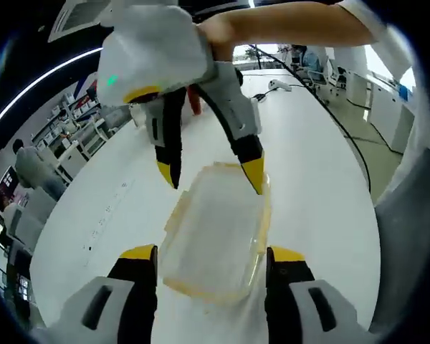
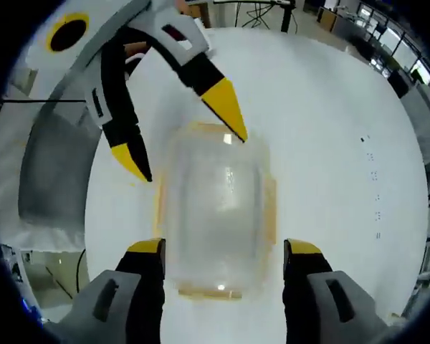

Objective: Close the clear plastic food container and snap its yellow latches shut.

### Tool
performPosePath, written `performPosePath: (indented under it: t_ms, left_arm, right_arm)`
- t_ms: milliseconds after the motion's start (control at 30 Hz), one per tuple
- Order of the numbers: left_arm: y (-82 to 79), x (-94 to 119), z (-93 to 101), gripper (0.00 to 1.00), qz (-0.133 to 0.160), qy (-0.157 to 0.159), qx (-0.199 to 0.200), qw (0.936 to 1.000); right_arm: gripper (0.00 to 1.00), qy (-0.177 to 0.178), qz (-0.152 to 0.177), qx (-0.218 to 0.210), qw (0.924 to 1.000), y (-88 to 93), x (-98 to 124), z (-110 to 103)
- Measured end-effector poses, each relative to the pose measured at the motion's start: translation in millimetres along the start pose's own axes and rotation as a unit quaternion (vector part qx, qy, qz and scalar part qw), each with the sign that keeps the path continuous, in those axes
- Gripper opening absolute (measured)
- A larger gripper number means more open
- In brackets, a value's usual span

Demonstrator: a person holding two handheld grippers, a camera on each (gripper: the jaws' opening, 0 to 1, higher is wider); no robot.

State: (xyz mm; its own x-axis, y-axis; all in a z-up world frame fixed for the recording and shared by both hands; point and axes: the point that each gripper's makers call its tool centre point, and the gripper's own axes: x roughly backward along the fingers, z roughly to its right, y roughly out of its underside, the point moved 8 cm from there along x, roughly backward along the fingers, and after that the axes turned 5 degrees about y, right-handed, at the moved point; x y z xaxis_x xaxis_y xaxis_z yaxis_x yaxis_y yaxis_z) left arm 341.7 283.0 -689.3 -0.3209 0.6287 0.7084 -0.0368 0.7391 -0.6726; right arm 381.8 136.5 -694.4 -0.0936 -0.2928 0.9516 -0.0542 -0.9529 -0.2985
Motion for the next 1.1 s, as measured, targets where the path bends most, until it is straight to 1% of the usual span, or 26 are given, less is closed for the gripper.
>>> performPosePath:
  t_ms: [67,100,133,167,200,267,300,367,433,500,533,633,667,733,800,867,967,1000,1033,1100]
  left_arm:
    - [2.0,1.8,-5.1,0.60,-0.009,-0.001,0.001,1.0000]
    - [2.8,2.4,-6.2,0.60,-0.015,0.003,0.001,0.9999]
    - [3.5,2.2,-7.1,0.61,-0.021,0.011,0.001,0.9997]
    - [3.9,1.8,-8.3,0.62,-0.023,0.012,-0.001,0.9997]
    - [4.4,1.6,-9.5,0.62,-0.027,0.013,-0.004,0.9996]
    - [5.2,0.2,-11.8,0.61,-0.030,0.026,-0.001,0.9992]
    - [6.4,-1.5,-12.9,0.61,-0.032,0.035,0.001,0.9989]
    - [8.0,-3.7,-14.0,0.62,-0.029,0.046,0.000,0.9985]
    - [9.0,-5.9,-14.7,0.62,-0.026,0.052,0.010,0.9983]
    - [10.6,-8.4,-15.2,0.63,-0.027,0.060,0.007,0.9978]
    - [11.2,-9.6,-15.9,0.64,-0.028,0.062,0.006,0.9977]
    - [16.8,-14.9,-19.9,0.70,-0.045,0.059,-0.002,0.9972]
    - [17.6,-15.8,-21.0,0.71,-0.047,0.057,-0.004,0.9972]
    - [17.8,-16.7,-22.6,0.73,-0.043,0.060,-0.001,0.9973]
    - [17.5,-18.8,-22.7,0.73,-0.039,0.067,0.007,0.9969]
    - [18.3,-21.4,-22.2,0.72,-0.041,0.073,0.006,0.9965]
    - [19.3,-24.1,-19.4,0.67,-0.048,0.084,0.007,0.9953]
    - [18.9,-24.3,-16.9,0.63,-0.048,0.093,0.004,0.9945]
    - [18.7,-24.4,-16.6,0.63,-0.049,0.085,0.001,0.9952]
    - [18.3,-24.4,-15.6,0.63,-0.052,0.086,-0.005,0.9949]
  right_arm:
    - [0.71,0.008,0.011,-0.008,0.9999,3.8,3.3,-5.8]
    - [0.73,0.014,0.019,-0.016,0.9996,4.9,4.5,-7.9]
    - [0.75,0.013,0.031,-0.024,0.9991,6.1,6.0,-12.4]
    - [0.78,0.013,0.042,-0.038,0.9983,5.1,5.5,-13.3]
    - [0.80,0.011,0.036,-0.037,0.9986,7.7,6.4,-13.7]
    - [0.80,0.026,0.027,-0.040,0.9985,13.0,7.4,-16.1]
    - [0.80,0.032,0.009,-0.043,0.9985,18.2,8.8,-17.9]
    - [0.77,0.033,0.013,-0.039,0.9986,21.6,8.7,-24.0]
    - [0.75,0.035,0.017,-0.036,0.9986,25.6,8.6,-28.8]
    - [0.74,0.038,0.024,-0.041,0.9982,30.0,6.5,-28.7]
    - [0.74,0.037,0.026,-0.045,0.9980,30.7,5.9,-28.6]
    - [0.73,0.043,0.043,-0.083,0.9947,35.9,1.6,-25.0]
    - [0.73,0.046,0.049,-0.084,0.9942,36.9,1.1,-23.7]
    - [0.70,0.043,0.057,-0.085,0.9938,39.5,1.2,-23.5]
    - [0.70,0.039,0.061,-0.092,0.9931,41.3,-0.2,-23.2]
    - [0.69,0.034,0.056,-0.092,0.9936,44.0,-3.4,-25.3]
    - [0.66,0.040,0.049,-0.082,0.9946,46.4,-5.5,-26.5]
    - [0.64,0.043,0.051,-0.080,0.9945,46.2,-5.3,-25.8]
    - [0.63,0.048,0.053,-0.081,0.9942,46.2,-4.9,-23.2]
    - [0.60,0.055,0.056,-0.081,0.9936,46.9,-4.6,-20.8]
